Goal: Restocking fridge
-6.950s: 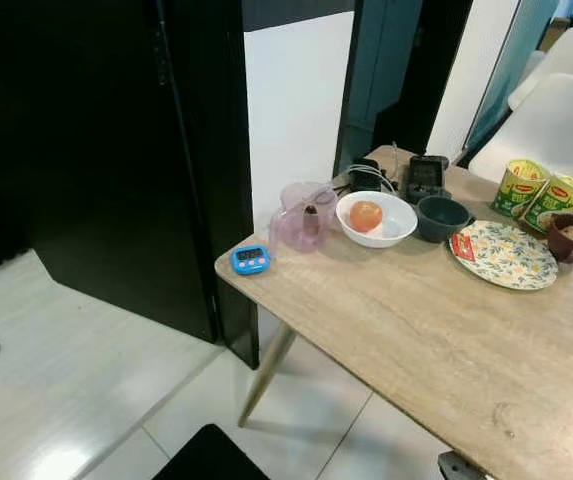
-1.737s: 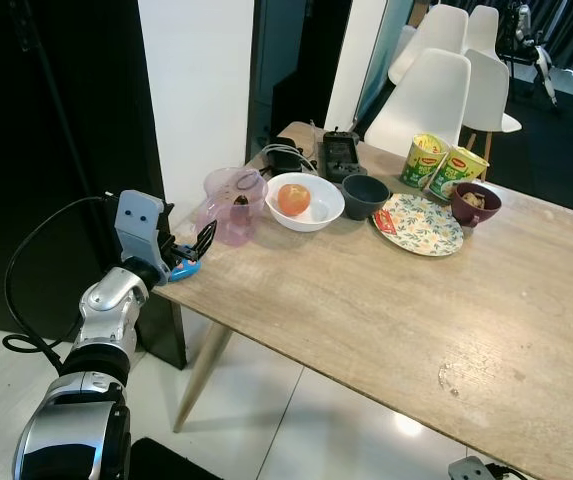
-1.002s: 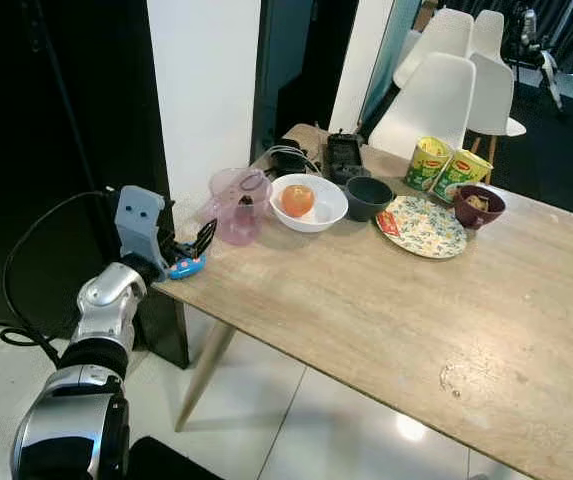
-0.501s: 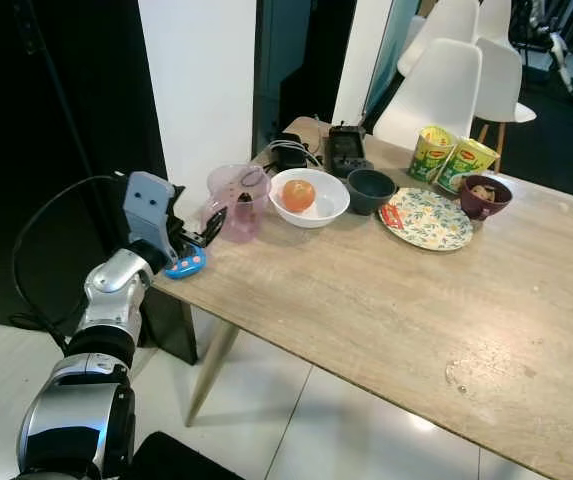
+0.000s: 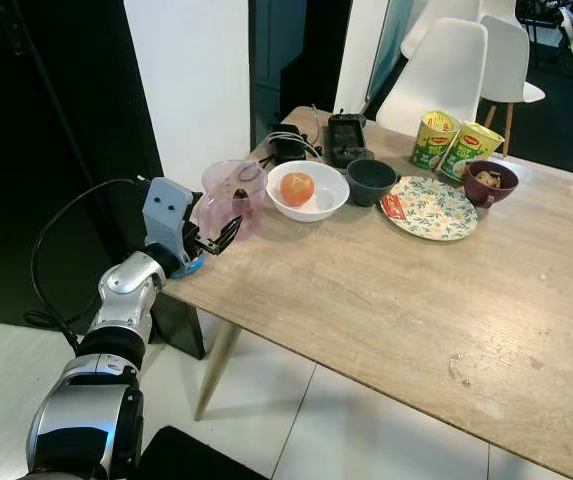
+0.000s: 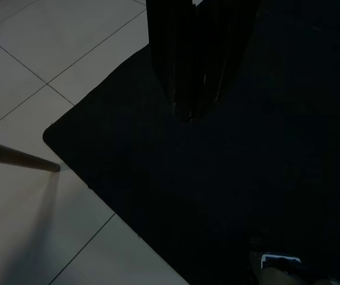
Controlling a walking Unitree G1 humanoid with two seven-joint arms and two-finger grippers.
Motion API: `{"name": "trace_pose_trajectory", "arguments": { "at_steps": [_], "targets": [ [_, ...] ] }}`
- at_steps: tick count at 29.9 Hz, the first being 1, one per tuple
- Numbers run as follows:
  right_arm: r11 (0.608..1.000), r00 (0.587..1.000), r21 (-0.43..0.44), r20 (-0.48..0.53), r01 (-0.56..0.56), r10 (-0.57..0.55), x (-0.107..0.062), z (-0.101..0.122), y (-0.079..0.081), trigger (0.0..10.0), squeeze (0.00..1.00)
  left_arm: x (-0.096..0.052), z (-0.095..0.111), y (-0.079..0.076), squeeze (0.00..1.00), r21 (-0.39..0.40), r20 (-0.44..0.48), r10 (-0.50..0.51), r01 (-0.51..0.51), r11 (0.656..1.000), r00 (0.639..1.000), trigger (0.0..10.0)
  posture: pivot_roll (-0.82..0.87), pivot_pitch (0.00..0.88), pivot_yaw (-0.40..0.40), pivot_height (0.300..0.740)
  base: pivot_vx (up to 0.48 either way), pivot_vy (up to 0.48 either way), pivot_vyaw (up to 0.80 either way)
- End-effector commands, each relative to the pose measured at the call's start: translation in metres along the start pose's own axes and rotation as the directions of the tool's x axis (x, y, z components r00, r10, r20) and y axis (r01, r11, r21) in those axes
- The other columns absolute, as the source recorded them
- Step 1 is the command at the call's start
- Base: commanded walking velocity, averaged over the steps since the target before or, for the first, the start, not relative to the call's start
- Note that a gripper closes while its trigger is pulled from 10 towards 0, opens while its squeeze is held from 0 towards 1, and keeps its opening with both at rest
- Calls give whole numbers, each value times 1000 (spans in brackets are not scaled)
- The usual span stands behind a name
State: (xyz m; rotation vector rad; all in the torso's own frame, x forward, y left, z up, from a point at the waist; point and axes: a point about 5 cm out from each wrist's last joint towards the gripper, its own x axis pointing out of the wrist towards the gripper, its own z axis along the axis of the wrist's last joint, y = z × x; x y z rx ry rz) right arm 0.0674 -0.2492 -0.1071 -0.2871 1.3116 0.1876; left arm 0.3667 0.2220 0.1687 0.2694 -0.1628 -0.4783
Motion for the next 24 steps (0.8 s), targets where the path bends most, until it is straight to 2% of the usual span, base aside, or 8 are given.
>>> {"name": "trace_pose_trajectory", "arguments": {
  "at_steps": [1,9,18,24],
  "targets": [
    [1000,1000,13,-4,13,-13,-2,-6,-6,10000,0,1,-4,-5,0,6,-19,-9,9,1000,1000,10000,-71,135,-101,740,0,0,0],
    [1000,1000,-14,-8,16,-16,-6,-13,-14,10000,0,-9,-8,6,0,12,-33,55,-55,998,998,10000,-87,159,-137,740,0,0,0],
    [999,1000,-32,-3,27,-27,-8,-14,-19,10000,0,-7,-1,11,0,16,-12,74,-74,997,997,10000,-93,163,-148,740,0,0,0],
    [999,1000,-31,2,27,-27,-9,-14,-21,10000,0,-5,4,16,0,46,-13,81,-80,996,997,10000,-92,163,-146,740,0,0,0]
  ]
}}
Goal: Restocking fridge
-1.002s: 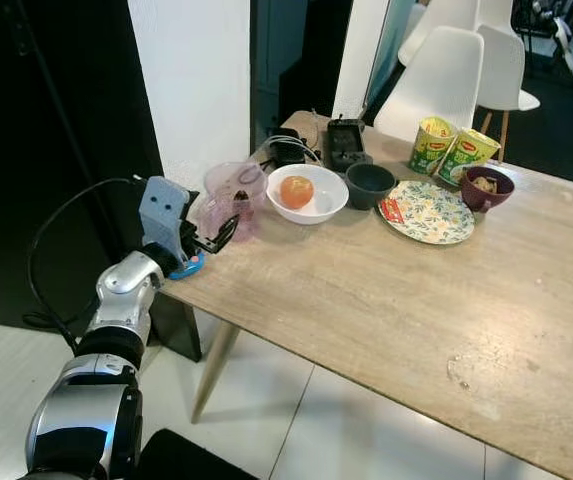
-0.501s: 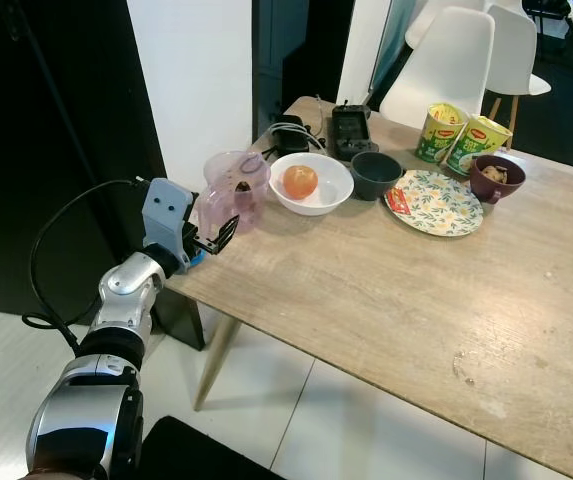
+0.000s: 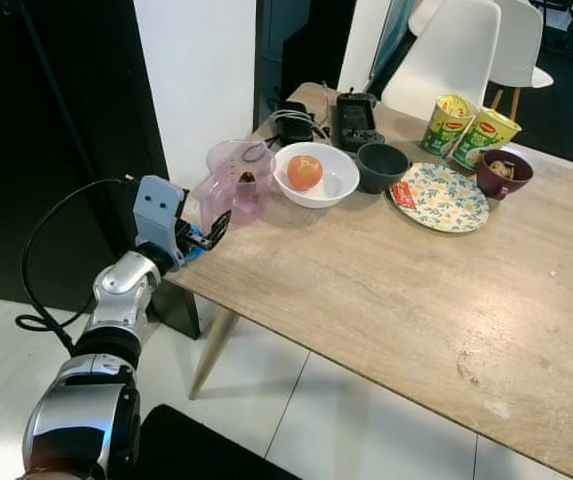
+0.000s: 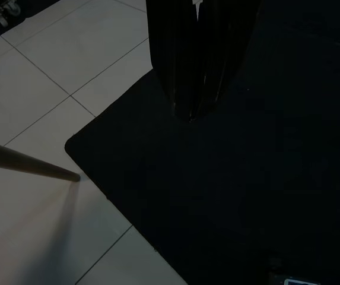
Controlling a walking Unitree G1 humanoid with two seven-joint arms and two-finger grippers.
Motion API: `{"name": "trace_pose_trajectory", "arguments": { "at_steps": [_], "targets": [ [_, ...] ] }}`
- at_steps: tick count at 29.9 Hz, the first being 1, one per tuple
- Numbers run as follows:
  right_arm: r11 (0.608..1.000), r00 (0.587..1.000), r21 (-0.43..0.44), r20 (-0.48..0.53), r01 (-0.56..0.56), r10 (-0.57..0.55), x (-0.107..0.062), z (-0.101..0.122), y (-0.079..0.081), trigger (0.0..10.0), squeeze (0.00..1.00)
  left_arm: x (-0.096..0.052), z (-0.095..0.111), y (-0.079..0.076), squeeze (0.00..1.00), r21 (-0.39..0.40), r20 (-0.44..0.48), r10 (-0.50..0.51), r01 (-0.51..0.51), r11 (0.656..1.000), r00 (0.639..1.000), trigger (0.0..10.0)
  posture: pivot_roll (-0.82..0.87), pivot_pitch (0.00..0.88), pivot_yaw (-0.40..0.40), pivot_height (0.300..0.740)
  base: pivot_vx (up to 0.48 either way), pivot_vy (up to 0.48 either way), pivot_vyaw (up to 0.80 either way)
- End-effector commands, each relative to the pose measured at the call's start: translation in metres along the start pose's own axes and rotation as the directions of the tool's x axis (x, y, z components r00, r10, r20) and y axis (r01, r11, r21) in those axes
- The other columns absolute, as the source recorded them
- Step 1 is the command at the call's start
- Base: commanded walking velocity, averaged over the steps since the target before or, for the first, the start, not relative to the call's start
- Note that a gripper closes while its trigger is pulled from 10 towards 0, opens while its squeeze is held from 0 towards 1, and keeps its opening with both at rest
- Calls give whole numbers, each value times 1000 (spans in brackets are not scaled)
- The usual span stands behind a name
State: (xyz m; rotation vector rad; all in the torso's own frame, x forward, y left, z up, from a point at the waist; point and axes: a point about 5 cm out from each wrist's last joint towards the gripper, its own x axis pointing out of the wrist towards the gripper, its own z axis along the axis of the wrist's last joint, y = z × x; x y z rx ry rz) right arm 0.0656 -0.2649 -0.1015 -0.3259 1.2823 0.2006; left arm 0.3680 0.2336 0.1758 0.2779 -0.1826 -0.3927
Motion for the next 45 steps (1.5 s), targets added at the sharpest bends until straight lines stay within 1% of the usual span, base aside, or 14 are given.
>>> {"name": "trace_pose_trajectory", "arguments": {
  "at_steps": [1,8,9,10,11,12,22,31,39,40,41,42,43,45],
  "targets": [
    [1000,1000,6,-23,9,-9,-3,-9,-5,10000,0,-1,1,5,0,32,-16,-1,1,999,1000,10000,-92,162,-144,740,0,0,0],
    [1000,1000,9,-23,5,-5,-3,-9,-4,10000,0,1,6,10,0,42,-12,10,-10,999,1000,10000,-91,158,-141,740,0,0,0],
    [1000,1000,9,-23,5,-5,-3,-9,-4,10000,0,1,6,9,0,40,-14,5,-4,999,1000,9569,-92,158,-140,740,0,0,0],
    [1000,1000,10,-22,5,-5,-3,-10,-4,10000,0,0,5,9,0,40,-15,2,-1,999,1000,4275,-94,160,-141,740,0,0,0],
    [1000,1000,10,-22,5,-5,-3,-10,-4,10000,0,0,5,9,0,40,-15,2,-1,999,1000,4275,-94,160,-141,740,0,0,0],
    [1000,1000,11,-22,5,-5,-3,-10,-4,10000,0,0,4,9,0,37,-17,-1,2,999,1000,0,-94,159,-140,740,0,0,0],
    [1000,1000,19,-9,12,-12,-3,-10,-3,10000,0,1,0,1,0,17,-17,-30,30,999,999,0,-109,155,-137,740,0,0,0],
    [1000,1000,23,-8,9,-9,-2,-7,-1,10000,0,2,4,3,0,27,-1,-32,32,999,999,0,-94,147,-131,740,0,0,0],
    [1000,1000,30,6,4,-4,0,-1,1,10000,0,3,11,6,0,46,40,-2,0,999,999,0,-79,123,-123,740,0,0,0],
    [1000,1000,31,8,4,-4,0,1,1,10000,0,3,12,6,0,53,46,0,-3,999,999,549,-73,112,-122,740,0,0,0],
    [1000,1000,31,11,3,-4,1,3,1,10000,0,4,14,6,0,62,56,3,-6,998,998,7529,-66,102,-123,740,0,0,0],
    [1000,1000,31,11,3,-4,1,3,1,10000,0,4,14,6,0,62,56,3,-6,998,998,7529,-66,102,-123,740,0,0,0],
    [999,1000,32,14,3,-4,1,4,1,10000,0,4,17,7,0,66,74,11,-16,998,997,10000,-63,99,-123,740,0,0,0],
    [999,1000,34,18,3,-3,2,6,1,10000,0,4,19,8,0,67,88,18,-24,997,996,10000,-56,90,-124,740,0,0,0]
  ]
}}
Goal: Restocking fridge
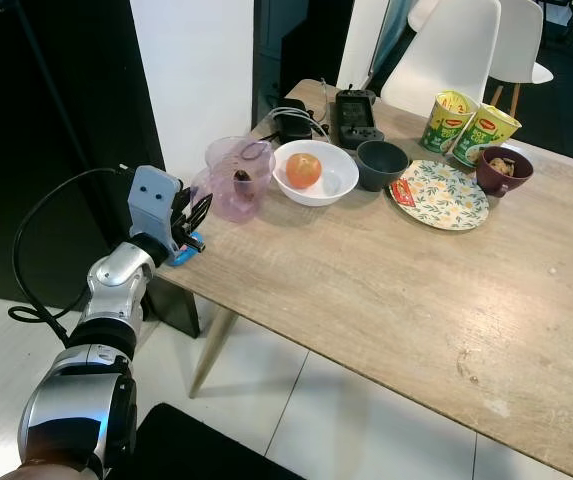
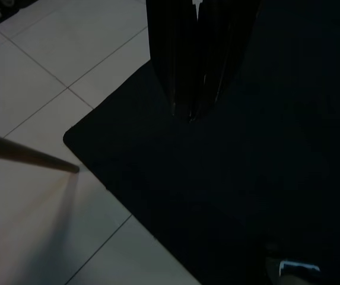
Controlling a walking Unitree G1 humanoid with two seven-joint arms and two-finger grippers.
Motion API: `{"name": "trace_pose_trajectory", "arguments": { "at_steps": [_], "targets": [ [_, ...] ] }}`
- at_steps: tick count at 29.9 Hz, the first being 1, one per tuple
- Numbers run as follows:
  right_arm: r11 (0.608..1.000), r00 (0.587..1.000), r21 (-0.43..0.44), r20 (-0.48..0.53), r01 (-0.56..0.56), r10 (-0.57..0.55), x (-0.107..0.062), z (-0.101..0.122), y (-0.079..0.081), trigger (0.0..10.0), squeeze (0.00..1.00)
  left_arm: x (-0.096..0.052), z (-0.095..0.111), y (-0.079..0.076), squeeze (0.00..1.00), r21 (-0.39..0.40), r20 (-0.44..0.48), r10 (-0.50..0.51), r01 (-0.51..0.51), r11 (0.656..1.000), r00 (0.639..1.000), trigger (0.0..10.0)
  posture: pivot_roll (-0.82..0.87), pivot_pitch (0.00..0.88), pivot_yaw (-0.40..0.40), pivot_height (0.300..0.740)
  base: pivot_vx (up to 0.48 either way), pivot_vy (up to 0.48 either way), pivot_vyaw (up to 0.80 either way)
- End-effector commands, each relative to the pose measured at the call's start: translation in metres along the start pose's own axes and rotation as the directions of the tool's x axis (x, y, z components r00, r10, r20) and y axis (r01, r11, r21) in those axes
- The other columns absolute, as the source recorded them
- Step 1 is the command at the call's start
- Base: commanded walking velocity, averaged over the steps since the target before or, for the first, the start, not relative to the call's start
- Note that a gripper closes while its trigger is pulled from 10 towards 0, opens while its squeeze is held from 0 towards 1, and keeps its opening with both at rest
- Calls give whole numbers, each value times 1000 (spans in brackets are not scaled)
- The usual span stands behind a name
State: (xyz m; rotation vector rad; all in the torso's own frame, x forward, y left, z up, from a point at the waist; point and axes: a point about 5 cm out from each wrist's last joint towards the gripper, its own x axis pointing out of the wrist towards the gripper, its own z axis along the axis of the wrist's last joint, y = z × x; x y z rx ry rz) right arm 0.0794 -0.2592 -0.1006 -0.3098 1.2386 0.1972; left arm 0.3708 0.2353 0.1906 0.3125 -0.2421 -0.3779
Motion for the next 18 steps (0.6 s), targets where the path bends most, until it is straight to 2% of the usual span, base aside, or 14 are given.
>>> {"name": "trace_pose_trajectory", "arguments": {
  "at_steps": [1,3,5,8,11,18],
  "targets": [
    [1000,1000,24,-19,2,-2,-1,-5,0,10000,0,1,10,1,0,30,69,8,-10,999,998,10000,-45,75,-126,740,0,0,0],
    [1000,1000,25,-17,2,-2,0,-3,0,10000,0,1,12,1,0,34,78,8,-10,999,997,10000,-45,75,-126,740,0,0,0],
    [1000,1000,23,-9,2,-2,1,2,0,10000,0,0,18,-3,0,58,129,1,-9,998,992,10000,-35,55,-128,740,0,0,0],
    [1000,1000,20,-4,4,-4,3,9,0,10000,0,-1,22,-7,0,62,164,3,-13,998,986,10000,-22,23,-130,740,0,0,0],
    [1000,1000,20,-4,4,-4,3,9,0,10000,0,-1,22,-8,0,63,168,2,-13,998,986,10000,-22,23,-130,740,0,0,0],
    [1000,1000,26,8,11,-11,5,19,-1,10000,0,-2,35,-21,0,62,244,-10,-5,998,970,10000,4,0,-127,740,0,0,0]
  ]
}}
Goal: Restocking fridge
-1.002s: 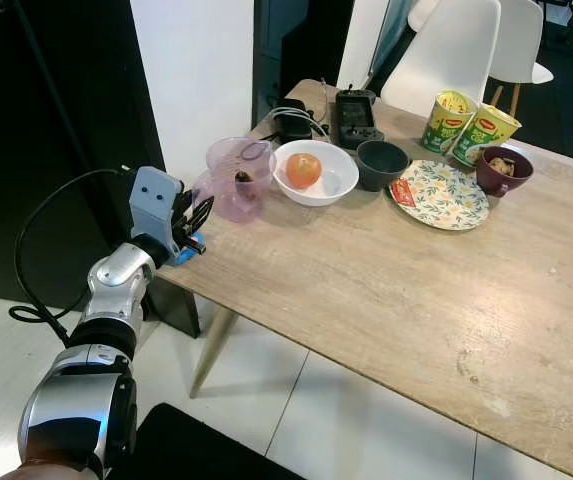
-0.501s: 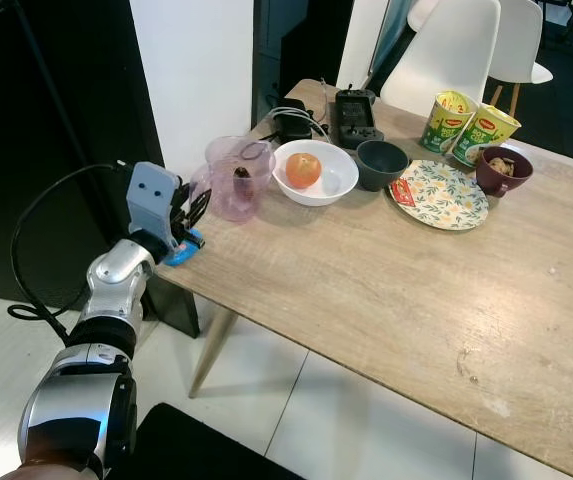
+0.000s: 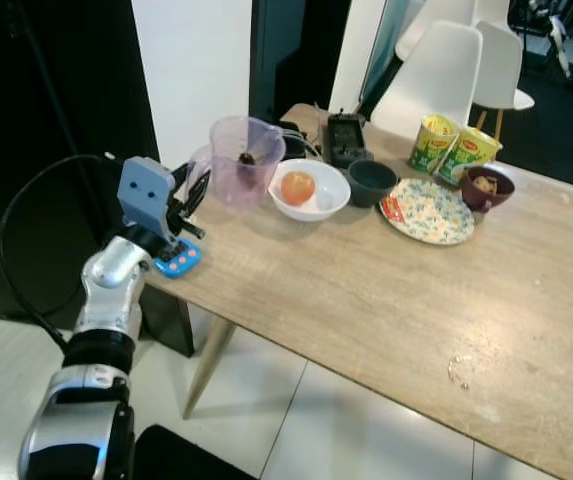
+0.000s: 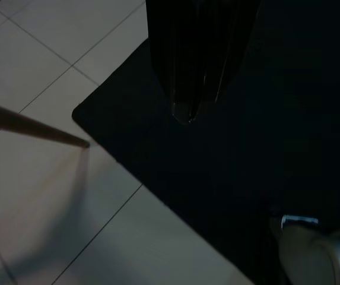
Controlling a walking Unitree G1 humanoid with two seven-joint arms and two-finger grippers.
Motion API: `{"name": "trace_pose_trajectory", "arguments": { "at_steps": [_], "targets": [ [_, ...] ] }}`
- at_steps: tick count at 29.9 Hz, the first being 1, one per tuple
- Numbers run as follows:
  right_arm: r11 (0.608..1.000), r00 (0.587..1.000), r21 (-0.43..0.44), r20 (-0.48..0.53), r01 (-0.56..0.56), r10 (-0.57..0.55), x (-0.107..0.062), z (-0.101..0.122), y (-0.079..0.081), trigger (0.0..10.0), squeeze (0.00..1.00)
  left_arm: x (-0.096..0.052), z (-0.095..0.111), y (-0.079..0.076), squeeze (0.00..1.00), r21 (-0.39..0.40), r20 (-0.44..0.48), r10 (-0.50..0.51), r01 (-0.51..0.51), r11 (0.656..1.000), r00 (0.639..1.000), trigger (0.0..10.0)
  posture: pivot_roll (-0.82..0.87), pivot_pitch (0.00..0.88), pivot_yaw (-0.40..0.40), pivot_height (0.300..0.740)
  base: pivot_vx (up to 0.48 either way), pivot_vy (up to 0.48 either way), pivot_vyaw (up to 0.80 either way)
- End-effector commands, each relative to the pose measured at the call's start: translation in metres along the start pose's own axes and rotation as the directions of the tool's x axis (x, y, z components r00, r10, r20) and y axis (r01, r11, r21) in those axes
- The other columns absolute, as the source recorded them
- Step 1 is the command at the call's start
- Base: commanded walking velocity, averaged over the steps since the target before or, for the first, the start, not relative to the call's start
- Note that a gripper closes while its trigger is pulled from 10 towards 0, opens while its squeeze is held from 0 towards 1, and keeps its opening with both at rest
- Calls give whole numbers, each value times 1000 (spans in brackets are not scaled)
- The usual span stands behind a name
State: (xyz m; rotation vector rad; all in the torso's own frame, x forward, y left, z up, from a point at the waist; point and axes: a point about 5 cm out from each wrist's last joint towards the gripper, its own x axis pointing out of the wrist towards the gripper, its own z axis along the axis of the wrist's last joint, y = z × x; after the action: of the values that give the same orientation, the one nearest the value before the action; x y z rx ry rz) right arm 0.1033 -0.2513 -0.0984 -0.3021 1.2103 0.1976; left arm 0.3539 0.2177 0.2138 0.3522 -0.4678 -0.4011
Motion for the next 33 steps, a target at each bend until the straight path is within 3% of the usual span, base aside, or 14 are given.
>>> {"name": "trace_pose_trajectory", "arguments": {
  "at_steps": [1,6,10,15,20,22,28,33],
  "targets": [
    [1000,1000,21,-21,11,-10,-1,-6,-1,10000,0,3,5,-7,0,-19,34,0,1,1000,999,10000,4,0,-127,740,0,0,0],
    [1000,1000,25,-16,17,-17,1,4,-2,10000,0,3,20,-28,0,-88,102,-40,49,995,994,10000,27,0,-125,740,0,0,0],
    [999,1000,26,-14,20,-19,2,8,-2,10000,0,4,23,-35,0,-113,114,-63,76,991,991,10000,31,0,-124,740,0,0,0],
    [999,1000,40,-6,26,-26,3,16,-2,10000,0,8,28,-56,0,-157,130,-127,146,977,983,10000,46,0,-113,740,0,0,0],
    [998,1000,50,3,24,-25,5,21,-1,10000,0,10,31,-76,0,-193,136,-210,233,953,968,10000,52,0,-101,740,0,0,0],
    [998,1000,59,8,22,-23,5,26,1,10000,0,11,34,-92,0,-229,138,-260,286,930,956,10000,53,0,-92,740,0,0,0],
    [997,1000,68,9,21,-21,6,30,2,10000,0,12,30,-107,0,-271,136,-283,310,911,949,10000,43,0,-84,740,0,0,0],
    [996,1000,80,6,25,-25,7,32,3,10000,0,9,25,-141,0,-334,131,-330,355,873,935,10000,25,0,-74,740,0,0,0]
  ]
}}
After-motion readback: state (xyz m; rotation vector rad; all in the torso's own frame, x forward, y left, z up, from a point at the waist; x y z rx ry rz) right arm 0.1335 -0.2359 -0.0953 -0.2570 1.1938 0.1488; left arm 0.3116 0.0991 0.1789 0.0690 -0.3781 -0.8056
